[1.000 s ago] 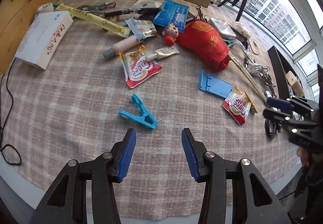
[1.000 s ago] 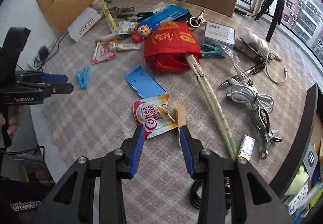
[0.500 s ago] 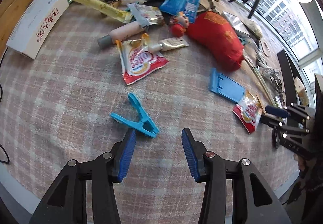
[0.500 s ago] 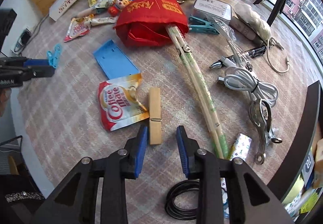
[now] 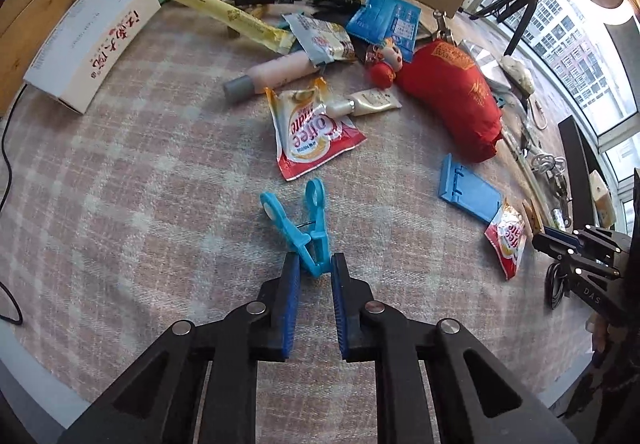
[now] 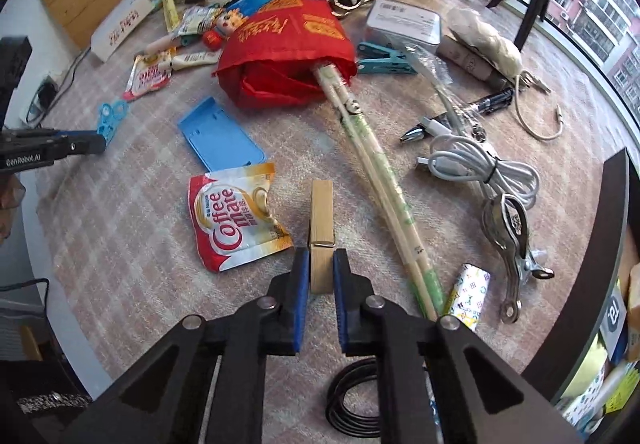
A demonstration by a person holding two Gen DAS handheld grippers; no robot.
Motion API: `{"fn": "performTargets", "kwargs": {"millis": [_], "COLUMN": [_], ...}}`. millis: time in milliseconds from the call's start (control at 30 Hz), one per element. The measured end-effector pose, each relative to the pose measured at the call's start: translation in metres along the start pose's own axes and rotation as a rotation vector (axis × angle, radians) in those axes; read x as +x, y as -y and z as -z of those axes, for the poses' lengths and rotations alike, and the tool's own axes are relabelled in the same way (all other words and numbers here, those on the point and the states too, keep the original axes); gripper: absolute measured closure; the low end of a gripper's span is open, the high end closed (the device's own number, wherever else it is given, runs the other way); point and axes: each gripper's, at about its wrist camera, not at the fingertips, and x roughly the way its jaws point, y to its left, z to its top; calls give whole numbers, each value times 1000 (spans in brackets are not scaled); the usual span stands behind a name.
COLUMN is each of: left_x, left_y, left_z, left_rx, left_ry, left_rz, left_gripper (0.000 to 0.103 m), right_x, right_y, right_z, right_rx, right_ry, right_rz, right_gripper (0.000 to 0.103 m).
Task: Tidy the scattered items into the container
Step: 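Grasp blue clothespin with left tool while right tool grasps wooden clothespin, then carry both clothespins over the tray and open both tools to drop them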
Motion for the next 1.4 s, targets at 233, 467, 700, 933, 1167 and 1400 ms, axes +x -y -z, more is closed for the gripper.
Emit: {"fn": "performTargets", "kwargs": {"millis": [233,467,700,933,1167,1400], "left_x": [-25,-33,-31,-16,-12,-12], "left_y": [21,96,209,328,423,465], "left_z": [-4,-17,-8,5,25,44], "left_rx": [30,167,364,552,697,757], "left_ry": [49,75,58,27,20,73], "left_rz": [53,161,283,369,432,379], "left_gripper": [89,89,89,89,89,43], "right_x": [-37,-79,-127,-163,-185,-193], "right_y": [13,46,130,214,262,274], "right_z": [9,36,104,183,232,239], "right_rx": [77,205,406,609,713,732], "right_ry": [80,177,231,237,248,303], "right_rz": [-26,15,136,260,332,392], "right_gripper": [91,91,91,91,91,51]}}
